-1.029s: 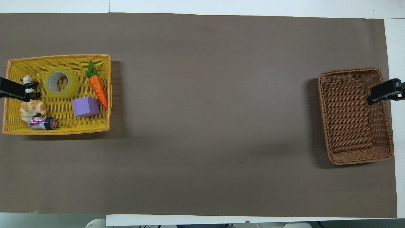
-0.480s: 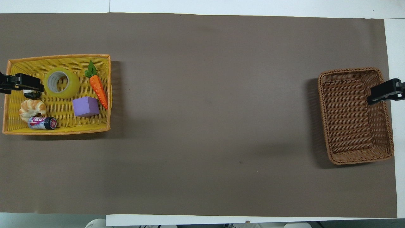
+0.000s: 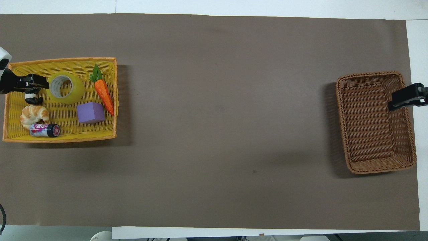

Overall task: Move tape to another basket
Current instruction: 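Lower the left gripper onto the tape roll rim and close it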

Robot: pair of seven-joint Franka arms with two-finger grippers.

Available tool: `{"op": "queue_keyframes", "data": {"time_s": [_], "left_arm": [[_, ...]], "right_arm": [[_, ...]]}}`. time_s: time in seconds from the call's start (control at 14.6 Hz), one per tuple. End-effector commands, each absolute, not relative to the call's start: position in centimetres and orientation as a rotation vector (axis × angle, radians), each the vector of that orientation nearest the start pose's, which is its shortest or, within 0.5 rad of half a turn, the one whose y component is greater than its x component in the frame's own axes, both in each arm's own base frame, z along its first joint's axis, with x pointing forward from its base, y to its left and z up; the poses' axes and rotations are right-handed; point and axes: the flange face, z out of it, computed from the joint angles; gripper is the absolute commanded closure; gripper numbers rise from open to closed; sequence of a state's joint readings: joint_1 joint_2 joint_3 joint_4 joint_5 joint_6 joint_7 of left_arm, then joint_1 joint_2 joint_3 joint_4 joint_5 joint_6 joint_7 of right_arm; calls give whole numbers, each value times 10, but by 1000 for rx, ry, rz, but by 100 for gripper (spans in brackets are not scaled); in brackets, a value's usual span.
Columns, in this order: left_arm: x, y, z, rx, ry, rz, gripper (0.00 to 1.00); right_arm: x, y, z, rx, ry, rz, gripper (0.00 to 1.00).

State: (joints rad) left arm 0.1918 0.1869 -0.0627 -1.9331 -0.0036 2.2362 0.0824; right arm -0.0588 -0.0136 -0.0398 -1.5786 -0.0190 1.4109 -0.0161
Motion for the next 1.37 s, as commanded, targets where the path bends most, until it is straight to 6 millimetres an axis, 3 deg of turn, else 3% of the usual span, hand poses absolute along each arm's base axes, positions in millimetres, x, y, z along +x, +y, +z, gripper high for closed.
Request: {"op": "queue_keyframes", "data": {"time_s": [0.0, 0.21, 0.41, 0.62, 0.89, 0.96, 1.03, 1.1, 1.3], "left_arm": [[616, 74, 385, -3146, -51, -224, 17], [617, 71, 383, -3145, -44, -234, 17], [621, 72, 351, -3151, -35, -211, 18], [620, 82, 324, -3156, -24, -174, 30], [624, 79, 309, -3154, -12, -203, 42], [624, 79, 309, -3155, -14, -193, 61], [624, 78, 308, -3156, -24, -191, 91], [625, 78, 311, -3156, -24, -188, 100], [631, 74, 323, -3161, -11, -164, 100]], "right_arm": [[522, -55, 616, -3119, 105, 246, 0], [522, -56, 616, -3119, 108, 246, 0], [522, -56, 616, -3119, 108, 246, 0], [522, -56, 616, -3119, 108, 246, 0], [522, -56, 616, -3119, 108, 246, 0], [522, -56, 616, -3119, 108, 246, 0], [522, -56, 616, -3119, 108, 246, 0], [522, -56, 616, -3119, 108, 246, 0], [522, -56, 616, -3119, 108, 246, 0]]}}
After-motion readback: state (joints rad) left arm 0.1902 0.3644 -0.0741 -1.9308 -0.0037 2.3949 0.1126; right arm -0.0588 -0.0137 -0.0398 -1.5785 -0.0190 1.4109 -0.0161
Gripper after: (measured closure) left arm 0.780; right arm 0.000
